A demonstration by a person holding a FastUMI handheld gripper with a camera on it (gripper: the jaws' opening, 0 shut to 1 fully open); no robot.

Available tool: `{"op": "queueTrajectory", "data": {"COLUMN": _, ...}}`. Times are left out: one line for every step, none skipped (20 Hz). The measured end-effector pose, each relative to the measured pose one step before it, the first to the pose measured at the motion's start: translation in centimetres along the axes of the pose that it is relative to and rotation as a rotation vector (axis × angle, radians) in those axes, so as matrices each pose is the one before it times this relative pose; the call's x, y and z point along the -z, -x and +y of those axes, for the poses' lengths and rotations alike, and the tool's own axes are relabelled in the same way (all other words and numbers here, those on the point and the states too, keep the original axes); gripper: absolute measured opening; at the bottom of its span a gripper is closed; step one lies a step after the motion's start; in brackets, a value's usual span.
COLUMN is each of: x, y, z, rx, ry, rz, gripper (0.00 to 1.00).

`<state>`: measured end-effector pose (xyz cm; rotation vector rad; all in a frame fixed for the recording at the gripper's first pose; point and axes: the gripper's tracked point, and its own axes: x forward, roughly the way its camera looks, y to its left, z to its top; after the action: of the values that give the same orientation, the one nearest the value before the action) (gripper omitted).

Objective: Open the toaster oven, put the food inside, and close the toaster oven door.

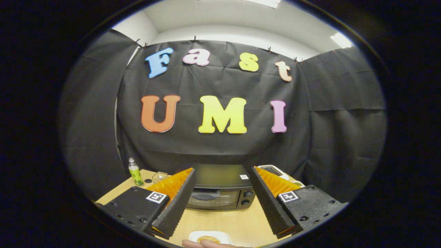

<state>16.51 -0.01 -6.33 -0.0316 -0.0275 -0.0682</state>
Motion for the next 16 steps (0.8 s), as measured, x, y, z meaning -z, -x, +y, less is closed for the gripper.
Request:
{"op": "queueTrajectory", "data": {"x": 0.659, "y": -0.747, "z": 0.379, "rx": -0.00596, "ry": -0.00672, "rz": 0.01361, "gripper": 1.0}}
{"op": "queueTrajectory", "data": {"x": 0.692, "y": -0.8, "z": 0.246, "rx": -0.00617, "ry": -0.00761, "rz": 0.01274, "gripper": 1.0}}
{"op": "queueTrajectory", "data": {"x": 0.652, "y": -0.905, "z": 0.316, "rx": -0.00681, "ry": -0.00567, "rz": 0.01083, "gripper": 1.0}}
{"op": "queueTrajectory", "data": {"x": 0.855, "y": -0.921, "z": 0.064, "rx": 0.00268, "ry": -0.00468, "rz": 0.00979, "gripper": 1.0}}
{"op": "queueTrajectory", "data": {"x": 0.8, "y": -1.086, "z": 0.059, "rx": 0.00746, "ry": 0.01202, "rz": 0.01353, "gripper": 1.0}}
{"op": "queueTrajectory", "data": {"x": 0.934, "y": -0.983, "z": 0.17, "rx": 0.00343, "ry": 0.02473, "rz": 0.01949, "gripper": 1.0}}
{"op": "queueTrajectory", "data": {"x": 0.462, "y": -0.942, "z": 0.25, "rx": -0.00066, "ry": 0.01604, "rz": 0.00553, "gripper": 1.0}}
{"op": "queueTrajectory", "data": {"x": 0.447, "y": -1.071, "z": -0.002, "rx": 0.00282, "ry": 0.00456, "rz": 0.00352, "gripper": 1.0}}
{"op": "queueTrajectory", "data": {"x": 0.509, "y": -0.902, "z": -0.033, "rx": 0.00221, "ry": -0.00524, "rz": 0.0104, "gripper": 1.0}}
{"op": "queueTrajectory", "data": {"x": 0.524, "y": -0.951, "z": -0.099, "rx": 0.0046, "ry": -0.00423, "rz": 0.00983, "gripper": 1.0}}
{"op": "queueTrajectory", "data": {"x": 0.552, "y": -0.994, "z": -0.108, "rx": 0.01183, "ry": 0.00432, "rz": 0.00803, "gripper": 1.0}}
{"op": "queueTrajectory", "data": {"x": 0.742, "y": -0.9, "z": -0.418, "rx": 0.02046, "ry": 0.00554, "rz": 0.01613, "gripper": 1.0}}
{"op": "queueTrajectory", "data": {"x": 0.791, "y": -0.825, "z": 0.124, "rx": 0.00094, "ry": -0.00699, "rz": 0.01935, "gripper": 1.0}}
{"op": "queueTrajectory", "data": {"x": 0.826, "y": -0.836, "z": 0.482, "rx": -0.01223, "ry": -0.00998, "rz": 0.02263, "gripper": 1.0}}
{"op": "queueTrajectory", "data": {"x": 0.639, "y": -0.835, "z": 0.458, "rx": -0.01139, "ry": -0.01585, "rz": 0.01779, "gripper": 1.0}}
{"op": "queueTrajectory", "data": {"x": 0.602, "y": -0.89, "z": 0.452, "rx": -0.01031, "ry": -0.00689, "rz": 0.0168, "gripper": 1.0}}
